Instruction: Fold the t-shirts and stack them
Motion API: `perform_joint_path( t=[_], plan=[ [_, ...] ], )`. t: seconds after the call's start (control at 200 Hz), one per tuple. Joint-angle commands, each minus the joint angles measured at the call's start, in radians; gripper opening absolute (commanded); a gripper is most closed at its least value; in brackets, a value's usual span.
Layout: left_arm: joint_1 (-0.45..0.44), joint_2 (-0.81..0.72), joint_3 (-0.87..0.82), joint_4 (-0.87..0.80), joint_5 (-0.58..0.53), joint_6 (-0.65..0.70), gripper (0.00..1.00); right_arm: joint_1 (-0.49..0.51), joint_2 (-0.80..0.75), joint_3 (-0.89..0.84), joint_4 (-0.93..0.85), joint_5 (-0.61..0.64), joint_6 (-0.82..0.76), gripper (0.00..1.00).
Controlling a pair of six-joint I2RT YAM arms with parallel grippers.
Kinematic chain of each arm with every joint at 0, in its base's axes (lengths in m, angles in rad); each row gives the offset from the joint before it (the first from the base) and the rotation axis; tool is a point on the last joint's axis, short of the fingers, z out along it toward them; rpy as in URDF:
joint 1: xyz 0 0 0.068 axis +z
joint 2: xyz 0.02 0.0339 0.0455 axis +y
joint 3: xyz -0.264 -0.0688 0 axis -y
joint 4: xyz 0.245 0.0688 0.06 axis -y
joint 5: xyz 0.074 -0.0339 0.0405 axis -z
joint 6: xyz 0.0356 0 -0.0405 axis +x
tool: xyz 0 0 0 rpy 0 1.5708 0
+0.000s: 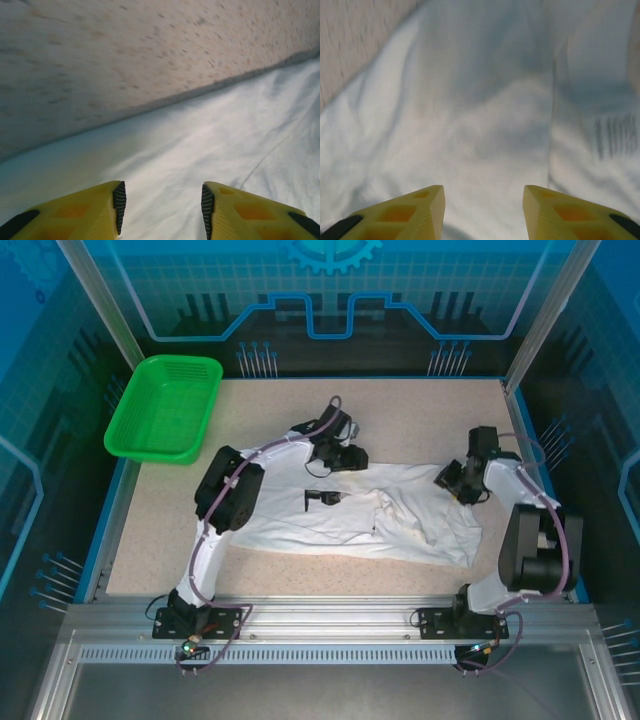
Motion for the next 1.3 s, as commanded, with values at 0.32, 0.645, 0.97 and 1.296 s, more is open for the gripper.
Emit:
perform_joint_path(
  t=[0.32,0.645,0.97,1.296],
  plan=[
    [0.315,-0.232,-0.447,0.237,-0.09,-0.391,0.4,-0.078,0.394,0.324,-0.077,0.13,-0.001,0.38],
    [0.352,-0.318,-0.554,0.269,-0.136,-0.428,0.45,-0.047,0.663,0.686,-0.169,0.104,0.033,0.39],
    [0.354,-0.473,-0.726,0.237,-0.162,-0.423,0.48,0.064,1.108,1.473,-0.441,0.045,0.045,0.41],
    [0.305,-0.452,-0.873,0.254,-0.023,-0.442,0.47,0.205,1.276,1.676,-0.302,-0.077,0.155,0.44]
  ],
)
